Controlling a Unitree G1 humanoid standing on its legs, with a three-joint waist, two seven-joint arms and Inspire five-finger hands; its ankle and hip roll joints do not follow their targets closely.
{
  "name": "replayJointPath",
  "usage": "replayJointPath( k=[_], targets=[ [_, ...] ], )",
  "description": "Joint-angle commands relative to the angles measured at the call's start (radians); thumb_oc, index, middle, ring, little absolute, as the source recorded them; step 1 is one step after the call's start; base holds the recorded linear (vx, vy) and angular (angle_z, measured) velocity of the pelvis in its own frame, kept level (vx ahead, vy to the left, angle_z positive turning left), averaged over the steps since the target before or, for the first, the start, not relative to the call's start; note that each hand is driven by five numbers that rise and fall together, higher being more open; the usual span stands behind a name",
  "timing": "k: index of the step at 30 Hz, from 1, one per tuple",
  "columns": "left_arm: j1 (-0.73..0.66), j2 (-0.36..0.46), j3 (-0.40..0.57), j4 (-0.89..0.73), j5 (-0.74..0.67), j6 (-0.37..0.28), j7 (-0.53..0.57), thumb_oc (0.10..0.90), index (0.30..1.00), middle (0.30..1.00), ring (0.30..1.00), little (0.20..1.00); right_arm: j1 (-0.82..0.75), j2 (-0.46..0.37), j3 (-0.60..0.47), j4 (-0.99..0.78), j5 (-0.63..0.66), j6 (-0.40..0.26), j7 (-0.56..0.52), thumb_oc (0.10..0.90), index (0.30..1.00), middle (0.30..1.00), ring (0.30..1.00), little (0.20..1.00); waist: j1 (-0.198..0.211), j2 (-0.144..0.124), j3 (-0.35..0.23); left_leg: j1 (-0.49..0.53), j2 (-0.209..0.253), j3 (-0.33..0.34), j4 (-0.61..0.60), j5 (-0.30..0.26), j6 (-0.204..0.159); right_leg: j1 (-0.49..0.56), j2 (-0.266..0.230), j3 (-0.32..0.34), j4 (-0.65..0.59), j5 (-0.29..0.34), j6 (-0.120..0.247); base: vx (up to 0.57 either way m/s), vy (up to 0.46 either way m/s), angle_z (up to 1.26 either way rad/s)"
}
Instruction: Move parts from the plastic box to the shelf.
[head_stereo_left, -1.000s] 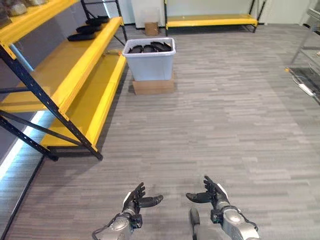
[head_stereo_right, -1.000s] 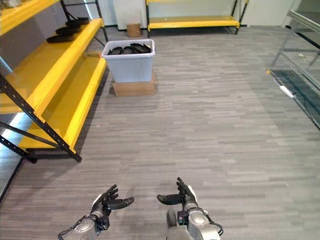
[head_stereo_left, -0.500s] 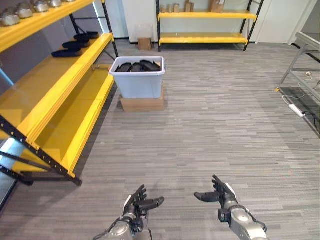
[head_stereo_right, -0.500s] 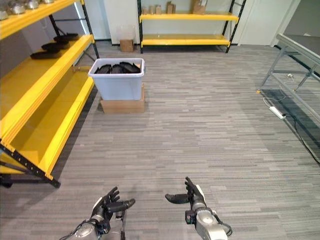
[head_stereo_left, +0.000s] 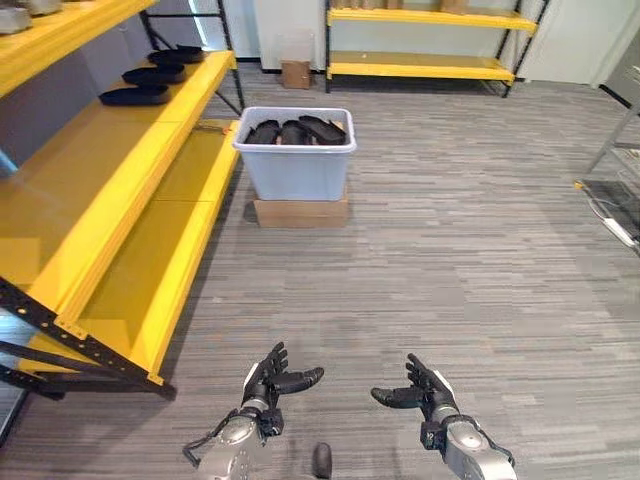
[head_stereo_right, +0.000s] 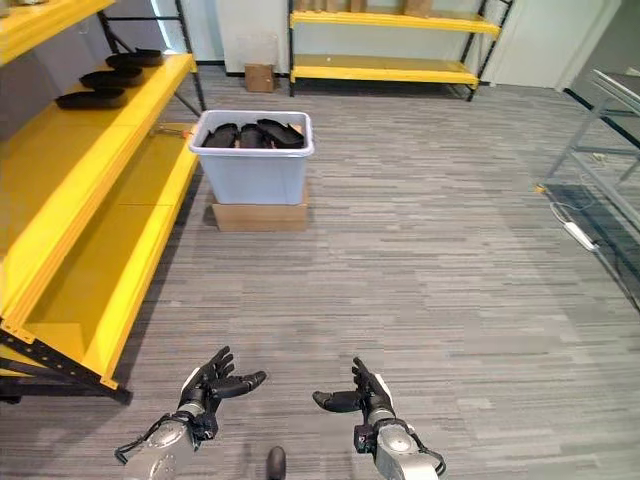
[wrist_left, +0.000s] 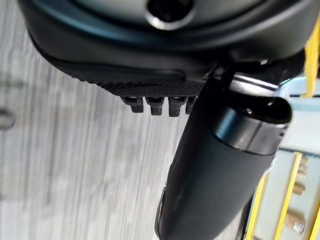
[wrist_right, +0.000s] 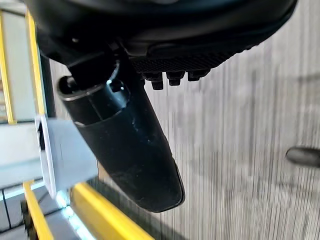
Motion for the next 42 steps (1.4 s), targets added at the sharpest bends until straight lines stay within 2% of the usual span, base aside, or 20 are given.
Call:
replayJointPath(
  k=[1, 2, 3, 5, 6, 12, 14, 17, 18, 21, 23, 25, 26, 28, 30, 31, 33, 35, 39, 42],
  targets=[
    [-0.022, 0.014, -0.013, -0.093, 0.027, -0.059, -0.027, 0.9, 1.0, 1.0, 1.0, 1.0, -0.038, -0.029, -0.015, -0.084, 0.017, -0.077, -0.001, 0.9, 1.0, 1.0, 1.0, 1.0, -0.018, 0.004, -0.019, 0.026, 0.058, 0.004, -0.003, -0.058, -0.069, -0.01, 0.042, -0.066, -0.437, 0.369, -0.017, 0.31, 0.167, 0.35],
    [-0.022, 0.014, -0.012, -0.093, 0.027, -0.059, -0.027, 0.9, 1.0, 1.0, 1.0, 1.0, -0.038, -0.029, -0.015, -0.084, 0.017, -0.078, -0.001, 0.9, 1.0, 1.0, 1.0, 1.0, -0.023, 0.004, -0.013, 0.034, 0.058, -0.001, -0.003, -0.059, -0.069, 0.0, 0.041, -0.072, -0.438, 0.366, -0.018, 0.43, 0.102, 0.1],
    [-0.026, 0.011, -0.016, -0.076, 0.027, -0.057, -0.031, 0.9, 1.0, 1.0, 1.0, 1.0, -0.04, -0.027, -0.015, -0.075, 0.023, -0.078, -0.004, 0.9, 1.0, 1.0, 1.0, 1.0, -0.028, -0.007, -0.018, 0.059, 0.037, -0.004, -0.003, -0.09, -0.074, -0.008, 0.015, -0.12, -0.602, 0.365, -0.022, 0.33, 0.015, 0.15],
    [-0.03, 0.007, -0.014, -0.071, 0.027, -0.055, -0.031, 0.9, 1.0, 1.0, 1.0, 1.0, -0.042, -0.025, -0.017, -0.072, 0.023, -0.077, -0.006, 0.9, 1.0, 1.0, 1.0, 1.0, -0.035, -0.007, -0.009, 0.086, 0.033, -0.01, -0.003, -0.109, -0.078, -0.003, 0.002, -0.151, -0.68, 0.38, -0.017, 0.35, 0.004, 0.4],
    [-0.039, 0.003, -0.006, -0.064, 0.037, -0.054, -0.033, 0.9, 1.0, 1.0, 1.0, 1.0, -0.05, -0.023, -0.024, -0.065, 0.021, -0.076, -0.006, 0.9, 1.0, 1.0, 1.0, 1.0, -0.042, -0.015, -0.01, 0.129, 0.022, -0.01, -0.003, -0.146, -0.086, -0.049, -0.018, -0.209, -0.817, 0.426, 0.007, 0.34, -0.018, 0.24],
    [-0.042, -0.005, 0.003, -0.066, 0.054, -0.06, -0.045, 0.9, 1.0, 1.0, 1.0, 1.0, -0.056, -0.031, -0.028, -0.077, -0.003, -0.07, -0.003, 0.9, 1.0, 1.0, 1.0, 1.0, -0.053, -0.017, -0.007, 0.222, 0.025, -0.011, -0.003, -0.213, -0.097, -0.083, -0.041, -0.248, -0.859, 0.46, 0.036, 0.31, -0.036, 0.06],
    [-0.033, -0.019, -0.001, -0.058, 0.057, -0.06, -0.053, 0.9, 1.0, 1.0, 1.0, 1.0, -0.043, -0.041, -0.028, -0.067, 0.006, -0.074, 0.0, 0.9, 1.0, 1.0, 1.0, 1.0, -0.067, -0.026, -0.039, 0.289, 0.03, -0.04, 0.012, -0.24, -0.107, -0.041, -0.016, -0.188, -0.859, 0.486, 0.02, 0.57, -0.135, 0.4],
    [-0.028, -0.032, 0.0, -0.062, 0.043, -0.065, -0.051, 0.9, 1.0, 1.0, 1.0, 1.0, -0.044, -0.059, -0.024, -0.073, 0.017, -0.079, 0.004, 0.9, 1.0, 1.0, 1.0, 1.0, -0.072, -0.012, -0.051, 0.28, 0.058, -0.05, 0.13, -0.193, -0.143, 0.005, 0.012, -0.182, -0.859, 0.483, -0.005, 0.44, -0.16, 0.6],
    [-0.024, -0.036, 0.005, -0.074, 0.024, -0.069, -0.046, 0.9, 1.0, 1.0, 1.0, 1.0, -0.048, -0.073, -0.021, -0.069, 0.016, -0.08, 0.013, 0.9, 1.0, 1.0, 1.0, 1.0, -0.068, -0.009, -0.053, 0.235, 0.066, -0.058, 0.284, -0.103, -0.182, 0.045, 0.037, -0.175, -0.859, 0.452, -0.033, 0.27, -0.16, 0.01],
    [-0.037, -0.038, 0.003, -0.07, 0.008, -0.072, -0.036, 0.9, 1.0, 1.0, 1.0, 1.0, -0.056, -0.087, -0.019, -0.062, 0.025, -0.083, 0.014, 0.9, 1.0, 1.0, 1.0, 1.0, -0.045, -0.048, -0.02, 0.07, 0.036, -0.084, 0.648, 0.041, -0.232, 0.108, 0.037, -0.143, -0.859, 0.412, -0.074, 0.26, -0.207, -0.31],
    [-0.035, -0.04, 0.002, -0.072, 0.002, -0.071, -0.032, 0.9, 1.0, 1.0, 1.0, 1.0, -0.055, -0.103, -0.023, -0.069, 0.021, -0.079, 0.009, 0.9, 1.0, 1.0, 1.0, 1.0, -0.027, -0.069, 0.002, -0.007, 0.014, -0.071, 0.759, 0.022, -0.208, 0.136, 0.027, -0.124, -0.859, 0.4, -0.088, 0.23, -0.132, -0.22],
    [-0.032, -0.043, 0.001, -0.072, -0.001, -0.069, -0.031, 0.9, 1.0, 1.0, 1.0, 1.0, -0.052, -0.108, -0.023, -0.067, 0.019, -0.078, 0.006, 0.9, 1.0, 1.0, 1.0, 1.0, -0.017, -0.071, 0.008, -0.041, 0.016, -0.053, 0.756, -0.001, -0.189, 0.147, 0.032, -0.113, -0.859, 0.391, -0.093, 0.2, -0.059, -0.41],
    [-0.021, -0.044, -0.001, -0.081, -0.004, -0.064, -0.027, 0.9, 1.0, 1.0, 1.0, 1.0, -0.047, -0.109, -0.027, -0.067, 0.017, -0.076, -0.003, 0.9, 1.0, 1.0, 1.0, 1.0, -0.001, -0.083, 0.01, -0.11, 0.015, -0.033, 0.632, -0.041, -0.154, 0.167, 0.025, -0.093, -0.859, 0.381, -0.089, 0.23, -0.014, -0.5],
    [-0.019, -0.045, 0.0, -0.08, -0.004, -0.064, -0.028, 0.9, 1.0, 1.0, 1.0, 1.0, -0.047, -0.109, -0.027, -0.067, 0.016, -0.076, -0.004, 0.9, 1.0, 1.0, 1.0, 1.0, 0.005, -0.081, 0.013, -0.111, 0.026, -0.024, 0.588, -0.053, -0.146, 0.175, 0.029, -0.086, -0.859, 0.374, -0.088, 0.2, 0.008, -0.33],
    [-0.015, -0.041, -0.001, -0.074, 0.004, -0.065, -0.025, 0.9, 1.0, 1.0, 1.0, 1.0, -0.041, -0.107, -0.031, -0.067, 0.007, -0.077, -0.01, 0.9, 1.0, 1.0, 1.0, 1.0, 0.012, -0.077, -0.001, -0.084, 0.12, -0.015, 0.211, -0.046, -0.135, 0.192, 0.034, -0.072, -0.859, 0.338, -0.071, 0.28, 0.082, -0.27],
    [-0.014, -0.042, -0.001, -0.074, 0.004, -0.065, -0.025, 0.9, 1.0, 1.0, 1.0, 1.0, -0.04, -0.107, -0.031, -0.067, 0.007, -0.077, -0.01, 0.9, 1.0, 1.0, 1.0, 1.0, 0.013, -0.078, 0.003, -0.073, 0.119, -0.014, 0.201, -0.043, -0.135, 0.198, 0.033, -0.072, -0.859, 0.336, -0.071, 0.28, 0.099, -0.19],
    [-0.021, -0.048, 0.002, -0.057, -0.002, -0.069, -0.01, 0.9, 1.0, 1.0, 1.0, 1.0, -0.036, -0.105, -0.039, -0.059, 0.002, -0.077, -0.02, 0.9, 1.0, 1.0, 1.0, 1.0, 0.012, -0.055, -0.006, -0.11, 0.234, -0.012, -0.003, 0.07, -0.19, 0.228, 0.036, -0.064, -0.859, 0.295, -0.065, 0.29, 0.155, -0.01],
    [-0.026, -0.05, 0.006, -0.053, -0.005, -0.073, -0.004, 0.9, 1.0, 1.0, 1.0, 1.0, -0.039, -0.103, -0.036, -0.057, -0.005, -0.078, -0.02, 0.9, 1.0, 1.0, 1.0, 1.0, 0.015, -0.046, -0.01, -0.159, 0.244, -0.041, -0.003, 0.074, -0.213, 0.246, 0.037, -0.052, -0.859, 0.275, -0.061, 0.29, 0.173, 0.02],
    [-0.013, -0.045, 0.008, -0.058, -0.013, -0.077, -0.011, 0.9, 1.0, 1.0, 1.0, 1.0, -0.032, -0.089, -0.034, -0.045, -0.012, -0.072, -0.005, 0.9, 1.0, 1.0, 1.0, 1.0, 0.021, -0.019, -0.041, -0.125, 0.264, -0.019, -0.003, 0.096, -0.237, 0.294, 0.026, -0.031, -0.859, 0.243, -0.052, 0.28, 0.208, -0.35],
    [-0.013, -0.029, 0.0, -0.072, -0.016, -0.079, -0.007, 0.9, 1.0, 1.0, 1.0, 1.0, -0.045, -0.071, -0.028, -0.053, -0.003, -0.072, -0.009, 0.9, 1.0, 1.0, 1.0, 1.0, 0.035, -0.025, -0.054, -0.077, 0.22, 0.018, -0.003, 0.055, -0.199, 0.329, -0.045, -0.024, -0.859, 0.252, -0.018, 0.32, 0.35, -0.25]
  ],
)
